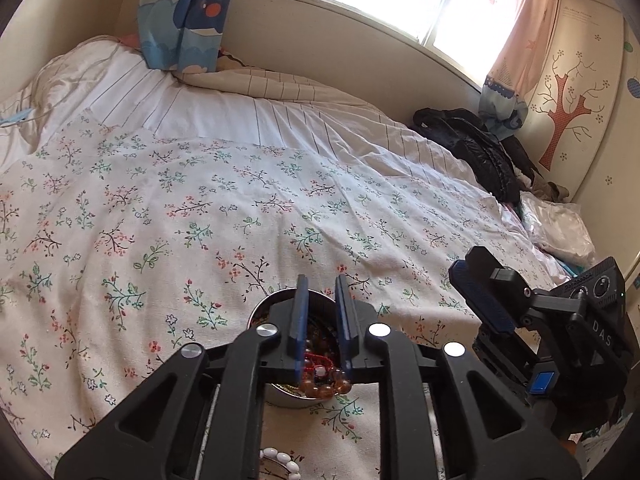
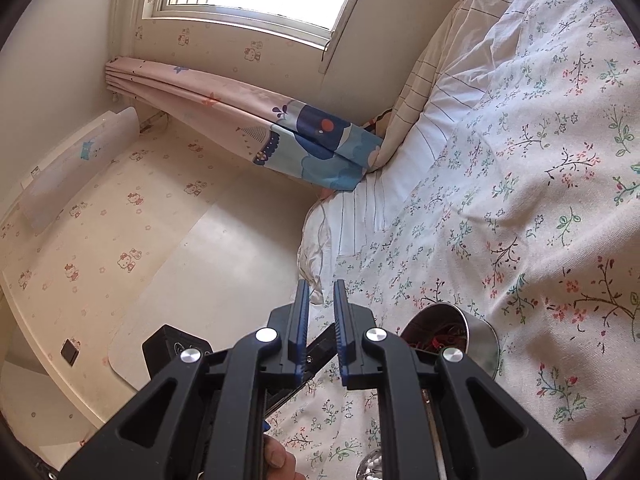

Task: Organize jewelry
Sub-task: 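Carry the amber bead bracelet to the tin while the left gripper releases its bracelet, then open the right gripper over the silver tin to drop the amber bracelet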

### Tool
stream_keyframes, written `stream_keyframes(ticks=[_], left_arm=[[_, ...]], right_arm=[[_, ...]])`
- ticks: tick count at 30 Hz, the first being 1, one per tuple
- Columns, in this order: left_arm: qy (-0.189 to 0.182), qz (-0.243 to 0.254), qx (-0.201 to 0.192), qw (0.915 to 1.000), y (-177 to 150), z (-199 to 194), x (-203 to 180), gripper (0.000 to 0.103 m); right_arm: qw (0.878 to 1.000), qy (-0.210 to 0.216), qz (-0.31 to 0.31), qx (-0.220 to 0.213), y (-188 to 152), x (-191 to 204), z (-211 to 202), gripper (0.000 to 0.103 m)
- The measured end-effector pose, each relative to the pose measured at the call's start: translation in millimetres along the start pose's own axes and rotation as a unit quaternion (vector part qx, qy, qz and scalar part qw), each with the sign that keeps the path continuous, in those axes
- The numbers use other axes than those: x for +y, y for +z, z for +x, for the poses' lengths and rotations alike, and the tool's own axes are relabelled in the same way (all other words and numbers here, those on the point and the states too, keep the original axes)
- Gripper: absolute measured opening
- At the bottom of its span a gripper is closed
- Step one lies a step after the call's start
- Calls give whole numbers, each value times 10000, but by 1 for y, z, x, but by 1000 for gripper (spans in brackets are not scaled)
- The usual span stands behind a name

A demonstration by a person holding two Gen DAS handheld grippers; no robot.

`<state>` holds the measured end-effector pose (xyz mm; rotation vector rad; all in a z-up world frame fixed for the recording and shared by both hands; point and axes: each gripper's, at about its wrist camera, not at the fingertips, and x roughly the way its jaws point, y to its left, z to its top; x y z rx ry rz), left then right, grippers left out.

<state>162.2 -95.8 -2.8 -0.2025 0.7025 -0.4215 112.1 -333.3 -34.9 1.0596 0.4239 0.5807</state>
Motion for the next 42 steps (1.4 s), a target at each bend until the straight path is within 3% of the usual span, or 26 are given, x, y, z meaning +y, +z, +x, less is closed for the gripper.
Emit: stream_keyframes(ticks=[2,5,9,16,20,22,26,29,30,33,35,42], left_arm=[[98,-54,-101,9999,1,-3,3,32],[253,-179,-299,9991,3,-10,9,48],[381,-476,-352,9975,5,-14,24,52],[378,-688,-377,9962,7,-19,36,53],[335,-701,-383,9962,7,-20,36,54],[348,-679,-391,9963,7,-21,36,54],[362,-685,-378,9963,6,-21,35,55],[397,-667,-388,9962,5,-22,34,57],[407,-670,-388,9962,5,-22,35,58],[408,-676,-382,9961,4,-21,34,58],[419,-649,-388,9963,4,-22,34,58],[515,-509,-349,9968,-3,-28,36,59]], right_arm=[[9999,-126,27,25,0,-2,0,19],[9943,-959,-213,419,-5,-3,8,24],[9672,-2081,-766,1235,-27,-3,16,24],[9570,-2149,-1054,1637,-42,-7,32,25],[9294,-2823,-1527,1823,-48,-11,55,27],[9227,-2960,-1663,1826,-48,-12,61,30],[9247,-2961,-1725,1659,-45,-8,55,31],[9376,-2630,-1583,1632,-43,-6,51,34],[9365,-2609,-1614,1698,-45,-5,54,38],[9060,-3098,-2116,1959,-57,-2,74,46],[8968,-3263,-2270,1942,-60,-2,78,48],[9233,-3069,-1849,1387,-44,-1,47,48]])
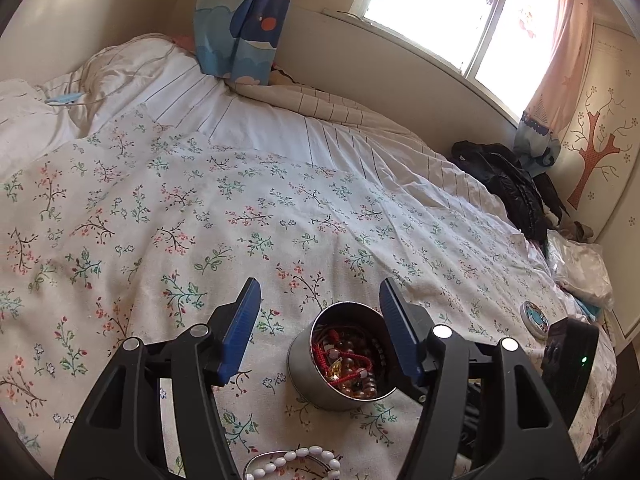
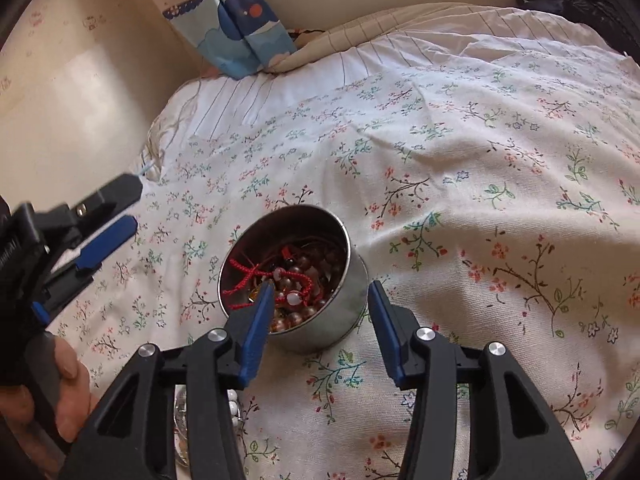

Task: Organize jewelry
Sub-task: 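Open the right gripper over the silver tin to drop the amber bracelet, then grasp the white bead bracelet with the right gripper while the left grasps a silver bangle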

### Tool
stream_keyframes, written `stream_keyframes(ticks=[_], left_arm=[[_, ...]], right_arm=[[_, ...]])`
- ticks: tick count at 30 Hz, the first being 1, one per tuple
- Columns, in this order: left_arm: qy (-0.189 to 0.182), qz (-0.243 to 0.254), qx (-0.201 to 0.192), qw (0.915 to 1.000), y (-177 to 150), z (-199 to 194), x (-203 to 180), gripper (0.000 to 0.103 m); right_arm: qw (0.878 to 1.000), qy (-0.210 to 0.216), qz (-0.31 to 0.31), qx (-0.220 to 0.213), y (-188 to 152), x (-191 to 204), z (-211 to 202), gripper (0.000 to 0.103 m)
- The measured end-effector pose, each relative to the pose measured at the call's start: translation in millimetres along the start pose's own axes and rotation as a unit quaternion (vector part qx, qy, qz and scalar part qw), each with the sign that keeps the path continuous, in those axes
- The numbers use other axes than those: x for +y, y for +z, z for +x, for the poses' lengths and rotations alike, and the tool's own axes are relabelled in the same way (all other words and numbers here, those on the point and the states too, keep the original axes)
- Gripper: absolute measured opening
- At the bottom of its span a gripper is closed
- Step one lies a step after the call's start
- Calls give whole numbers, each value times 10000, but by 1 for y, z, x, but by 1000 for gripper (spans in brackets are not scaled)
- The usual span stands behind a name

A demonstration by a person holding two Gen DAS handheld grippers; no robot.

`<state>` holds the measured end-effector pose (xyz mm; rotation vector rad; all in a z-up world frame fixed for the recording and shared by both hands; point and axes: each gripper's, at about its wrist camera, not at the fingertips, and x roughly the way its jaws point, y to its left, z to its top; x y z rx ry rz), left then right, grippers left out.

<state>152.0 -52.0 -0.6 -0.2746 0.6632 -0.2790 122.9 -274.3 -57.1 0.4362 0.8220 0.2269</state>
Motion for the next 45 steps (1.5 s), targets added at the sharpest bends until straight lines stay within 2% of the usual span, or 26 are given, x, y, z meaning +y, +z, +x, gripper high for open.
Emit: stream_keyframes(ticks=[4,7,19,24,30,39,41,45], left_arm=[[200,258,-73,9994,-7,-9,-3,61],[320,465,-122,9983,-14,-18,-8,62],[553,952,-217,9937,-38,-52,-14,68],[609,839,-129,9945,-43,-59,-3,69],[712,278,41,9971,-41,-60,28,70],[883,-32,167,9960,-43,-59,47,70],[883,-54,174,9959,-43,-59,48,70],[862,-60,177,9961,-43,-59,48,71]], right_arm=[[9995,54,215,-203,-2,-7,-16,54],[9990,83,318,-304,-3,-10,-23,54],[9993,94,207,-296,-23,-3,-40,58],[9995,65,179,-244,-29,-2,-43,58],[10000,71,-39,-36,-38,6,-37,58],[9924,272,-1038,610,-55,56,-3,57],[9892,218,-1215,787,-59,65,9,55],[9858,228,-1306,1030,-63,70,27,36]])
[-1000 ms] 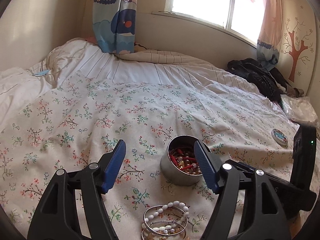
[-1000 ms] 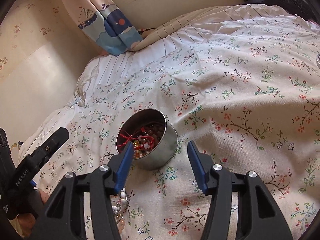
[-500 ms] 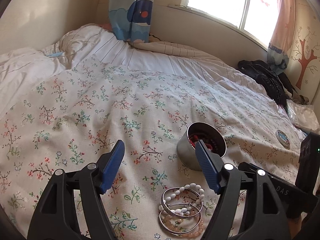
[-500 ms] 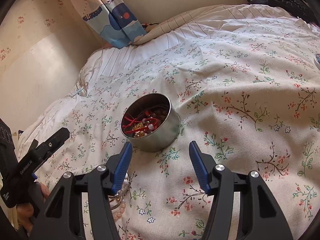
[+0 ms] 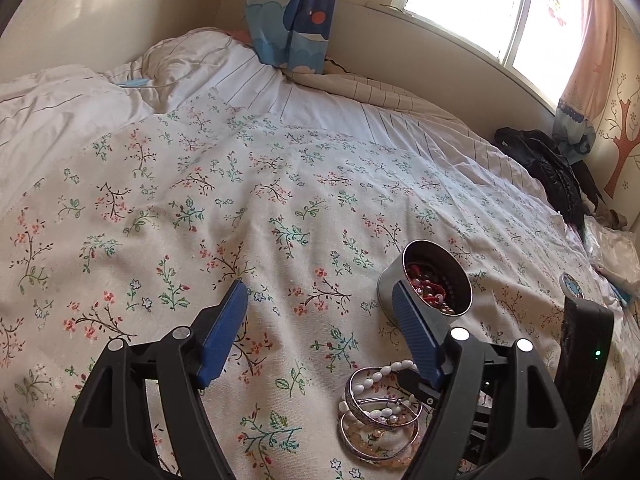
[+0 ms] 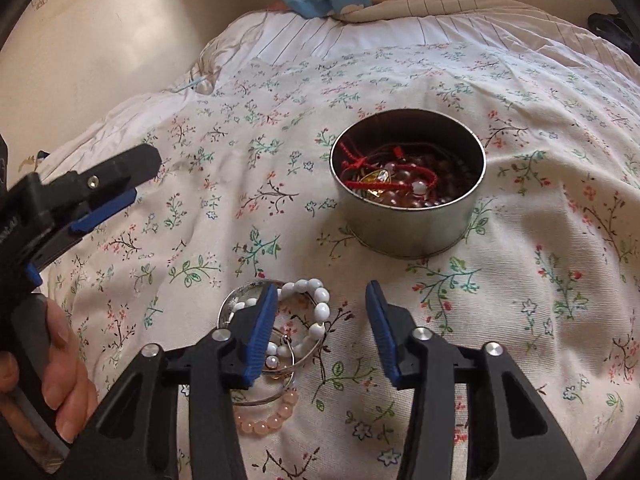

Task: Organize jewelry
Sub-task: 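Grasp the white bead bracelet with the right gripper while the left grasps a silver bangle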

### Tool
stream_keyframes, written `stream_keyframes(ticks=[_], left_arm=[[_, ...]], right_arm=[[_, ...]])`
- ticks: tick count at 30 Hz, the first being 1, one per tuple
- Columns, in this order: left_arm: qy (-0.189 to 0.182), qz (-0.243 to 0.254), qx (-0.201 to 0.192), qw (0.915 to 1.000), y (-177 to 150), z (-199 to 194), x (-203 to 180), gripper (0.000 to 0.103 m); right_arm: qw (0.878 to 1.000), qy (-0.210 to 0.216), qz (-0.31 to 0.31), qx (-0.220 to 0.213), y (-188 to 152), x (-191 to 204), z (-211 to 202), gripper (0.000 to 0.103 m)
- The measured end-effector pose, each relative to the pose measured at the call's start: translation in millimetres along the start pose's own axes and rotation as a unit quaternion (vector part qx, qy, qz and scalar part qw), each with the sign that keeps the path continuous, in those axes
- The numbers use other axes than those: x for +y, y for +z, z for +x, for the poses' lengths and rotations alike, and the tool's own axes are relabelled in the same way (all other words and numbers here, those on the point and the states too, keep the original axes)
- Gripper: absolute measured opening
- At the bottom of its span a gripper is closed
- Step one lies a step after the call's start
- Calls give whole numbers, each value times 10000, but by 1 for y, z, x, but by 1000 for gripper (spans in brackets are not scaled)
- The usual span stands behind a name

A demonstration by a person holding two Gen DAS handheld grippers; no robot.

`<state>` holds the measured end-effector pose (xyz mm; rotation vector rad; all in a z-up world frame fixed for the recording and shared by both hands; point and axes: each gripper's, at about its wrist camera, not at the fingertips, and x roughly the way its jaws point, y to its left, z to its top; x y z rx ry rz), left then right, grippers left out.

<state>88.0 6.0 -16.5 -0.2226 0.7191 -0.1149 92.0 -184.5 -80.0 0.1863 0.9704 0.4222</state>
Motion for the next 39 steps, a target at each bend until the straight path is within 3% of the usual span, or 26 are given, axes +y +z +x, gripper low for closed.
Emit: stream_keyframes(ticks=[1,5,11,16,22,27,37,39], left_arm=[[-4,0,4,10000,0,0,0,71],[-9,-7,43,10000,0,2,0,72],[38,-11,182,9998,-2,5,3,72],[42,77,386,9992,-8,10,3,72],[-98,641,686,9955,-20,19,-20,72],[52,1265,1033,9866,-36,32,-42,71],[228,1634,1373,9767,-50,49,-56,59],[265,1656,1515,9741,-53,56,-56,42]], right_arm=[[10000,36,-6,15,0,0,1,25],[9997,231,-34,2,0,3,0,9],[9959,747,286,-424,-2,-3,-29,8],[9822,1245,900,-1085,-5,-23,-62,8],[9730,1243,1372,-1381,-6,-43,-79,8],[9699,1228,1546,-1428,-6,-53,-80,8],[9661,1225,1716,-1492,-11,-62,-84,8],[9657,1228,1729,-1497,-11,-62,-84,8]])
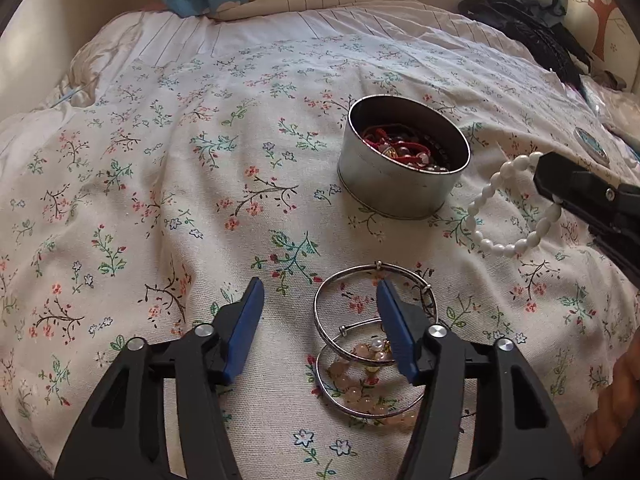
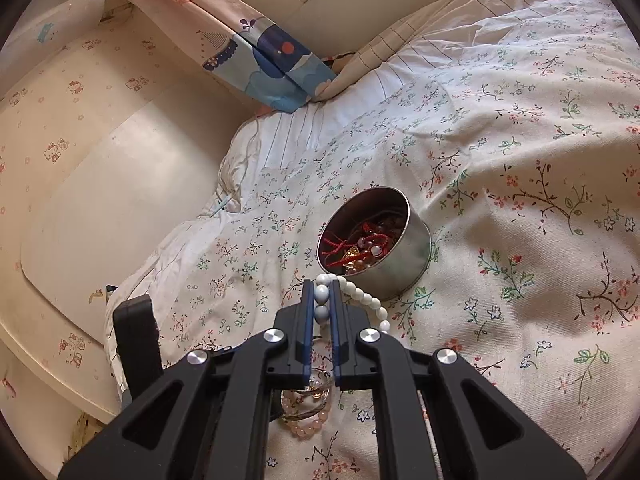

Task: Organize jewelry
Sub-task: 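Grasp the white bead bracelet with the right gripper while the left grasps a silver bangle, then carry the silver bangle to the tin with the left gripper while the right holds the white beads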

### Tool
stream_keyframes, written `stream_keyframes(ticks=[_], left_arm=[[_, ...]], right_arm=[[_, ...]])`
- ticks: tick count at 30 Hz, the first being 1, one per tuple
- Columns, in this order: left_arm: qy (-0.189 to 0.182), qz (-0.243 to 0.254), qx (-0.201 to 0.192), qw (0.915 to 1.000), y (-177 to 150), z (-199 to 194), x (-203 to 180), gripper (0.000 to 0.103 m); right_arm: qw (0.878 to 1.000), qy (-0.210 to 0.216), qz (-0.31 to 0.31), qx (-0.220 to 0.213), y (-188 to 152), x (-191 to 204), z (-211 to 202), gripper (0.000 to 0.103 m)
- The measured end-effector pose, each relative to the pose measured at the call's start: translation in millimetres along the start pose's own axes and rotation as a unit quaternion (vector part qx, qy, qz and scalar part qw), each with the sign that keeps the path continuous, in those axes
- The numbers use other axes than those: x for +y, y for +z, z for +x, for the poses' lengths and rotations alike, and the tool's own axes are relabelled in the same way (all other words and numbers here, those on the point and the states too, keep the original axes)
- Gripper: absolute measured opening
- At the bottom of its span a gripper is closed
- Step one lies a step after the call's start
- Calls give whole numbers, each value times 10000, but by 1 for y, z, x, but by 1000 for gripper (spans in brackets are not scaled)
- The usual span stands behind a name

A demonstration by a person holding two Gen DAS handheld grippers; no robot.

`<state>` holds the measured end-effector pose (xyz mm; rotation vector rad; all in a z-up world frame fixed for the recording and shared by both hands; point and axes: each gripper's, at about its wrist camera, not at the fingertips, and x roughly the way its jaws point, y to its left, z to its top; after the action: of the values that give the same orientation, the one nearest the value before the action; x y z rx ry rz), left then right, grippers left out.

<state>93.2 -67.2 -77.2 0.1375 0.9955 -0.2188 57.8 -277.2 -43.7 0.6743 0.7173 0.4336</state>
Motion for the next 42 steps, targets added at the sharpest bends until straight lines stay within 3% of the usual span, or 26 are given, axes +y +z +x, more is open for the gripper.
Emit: stream_keyframes(ticks=[3,5,9,15,25,42], left_arm=[[-52,27,217,9997,-1,9,0,11],[-57,50,182,9998,-2,6,-1,5],[-282,-214,83,9993,0,0,6,5],[-653,-648,-377,9950,7,-18,22,5],[-606,-571,-850,9929,12,-36,19,5],[-646,-505,-1185,9896,17,-55,18,5]], right_arm=[[10000,2,14,-7,0,0,0,8],[10000,-3,13,-17,0,0,0,8],[10000,13,23,-68,1,-1,-2,8],[9999,66,13,-145,3,0,-6,8],[9993,214,-17,-297,5,2,-14,8],[9966,518,177,-615,9,-1,-29,8]])
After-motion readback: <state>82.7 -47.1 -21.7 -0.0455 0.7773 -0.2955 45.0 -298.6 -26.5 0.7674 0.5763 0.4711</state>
